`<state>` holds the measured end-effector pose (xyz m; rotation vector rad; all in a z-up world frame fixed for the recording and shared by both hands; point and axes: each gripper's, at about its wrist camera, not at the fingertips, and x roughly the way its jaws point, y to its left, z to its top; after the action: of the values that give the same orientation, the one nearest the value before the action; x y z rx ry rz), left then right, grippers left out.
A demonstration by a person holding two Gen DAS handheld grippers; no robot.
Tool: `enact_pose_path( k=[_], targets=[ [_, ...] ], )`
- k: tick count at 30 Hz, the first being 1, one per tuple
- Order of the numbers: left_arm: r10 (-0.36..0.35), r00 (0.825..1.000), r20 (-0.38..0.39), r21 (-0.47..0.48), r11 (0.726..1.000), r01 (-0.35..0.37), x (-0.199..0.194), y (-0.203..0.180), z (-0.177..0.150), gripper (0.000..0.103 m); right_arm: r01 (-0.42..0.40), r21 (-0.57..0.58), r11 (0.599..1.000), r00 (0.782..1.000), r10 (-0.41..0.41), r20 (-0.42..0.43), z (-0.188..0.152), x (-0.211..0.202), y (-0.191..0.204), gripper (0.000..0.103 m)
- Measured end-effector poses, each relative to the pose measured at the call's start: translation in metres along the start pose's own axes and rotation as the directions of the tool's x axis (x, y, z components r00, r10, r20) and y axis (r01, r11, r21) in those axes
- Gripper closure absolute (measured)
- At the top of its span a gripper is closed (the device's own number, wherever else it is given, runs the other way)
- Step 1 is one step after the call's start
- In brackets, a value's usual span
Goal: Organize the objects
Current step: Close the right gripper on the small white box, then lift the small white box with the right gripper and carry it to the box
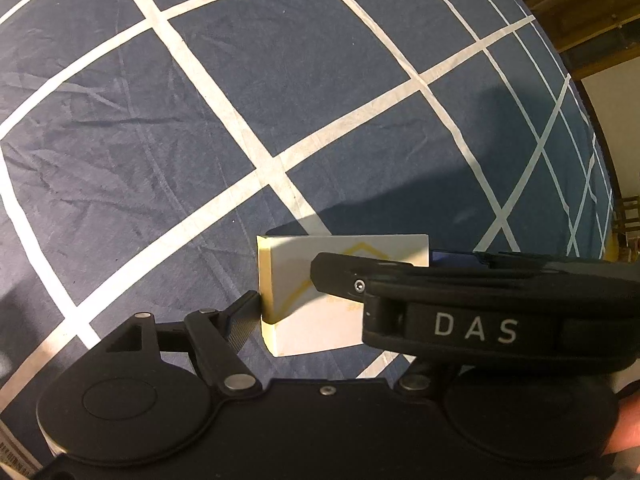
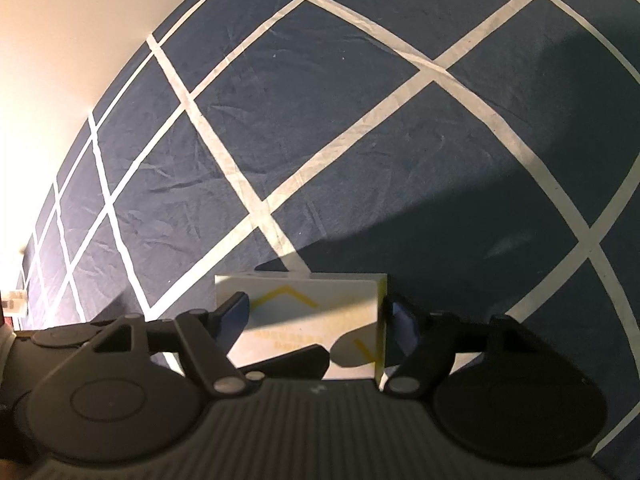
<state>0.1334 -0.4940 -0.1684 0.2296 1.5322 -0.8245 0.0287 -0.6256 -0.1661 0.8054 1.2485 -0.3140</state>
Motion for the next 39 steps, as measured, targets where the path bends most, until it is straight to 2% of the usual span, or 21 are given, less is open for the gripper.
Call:
enact_pose_path(
  k=[10,17,31,39],
  targets=[
    [0.039,0.998,0.052,-0.032,0.999,-0.038,-0.033,0.001,-0.014,0.032,-0.04,-0.054,0.998,0.999,0.041,0.017,-0.003,-0.015,0.022,0.03],
    [0.081,0.99,0.118,-0.062,0.995,-0.074,-0.072,0.0,-0.04,0.032,-0.079,-0.12,0.99,0.995,0.085,0.044,-0.026,-0.041,0.05,0.03],
    [0.147,0.964,0.221,-0.15,0.982,-0.115,-0.145,0.012,-0.128,0.032,-0.131,-0.251,0.959,0.987,0.15,0.06,-0.099,-0.087,0.112,0.03],
    [0.172,0.949,0.264,-0.211,0.97,-0.117,-0.178,0.035,-0.182,0.032,-0.145,-0.322,0.935,0.984,0.17,0.05,-0.149,-0.094,0.155,0.03]
  ],
)
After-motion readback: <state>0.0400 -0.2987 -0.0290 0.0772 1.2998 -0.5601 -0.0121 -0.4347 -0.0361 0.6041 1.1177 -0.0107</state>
